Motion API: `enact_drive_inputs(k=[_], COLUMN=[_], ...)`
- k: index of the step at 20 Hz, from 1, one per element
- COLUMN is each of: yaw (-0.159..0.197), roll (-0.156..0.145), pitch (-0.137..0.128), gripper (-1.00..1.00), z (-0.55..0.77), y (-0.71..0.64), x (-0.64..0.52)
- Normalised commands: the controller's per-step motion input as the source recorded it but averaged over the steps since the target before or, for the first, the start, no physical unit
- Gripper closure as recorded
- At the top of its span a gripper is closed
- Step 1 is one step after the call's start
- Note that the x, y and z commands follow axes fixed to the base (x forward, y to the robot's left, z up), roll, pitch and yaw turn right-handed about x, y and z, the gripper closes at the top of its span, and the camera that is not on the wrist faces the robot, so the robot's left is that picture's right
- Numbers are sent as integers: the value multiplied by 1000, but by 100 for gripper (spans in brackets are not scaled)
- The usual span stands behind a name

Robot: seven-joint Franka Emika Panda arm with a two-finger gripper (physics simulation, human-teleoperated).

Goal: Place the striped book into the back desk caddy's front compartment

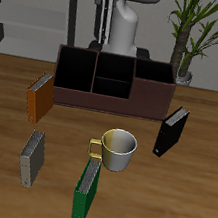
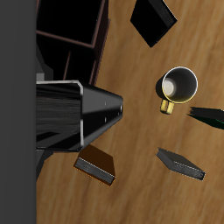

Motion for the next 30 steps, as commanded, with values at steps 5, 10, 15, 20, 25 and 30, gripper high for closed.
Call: enact_drive_inputs(k=[5,10,15,20,25,30], yaw=[97,184,191,188,198,206], roll=[29,18,17,24,-7,-22], pitch=[-6,33,4,18,-3,3], gripper=[100,100,100,100,100,100], z=[2,-25,-18,-42,-58,37], y=[111,112,121,82,-44,-65], x=[-170,-39,-46,10,53,112])
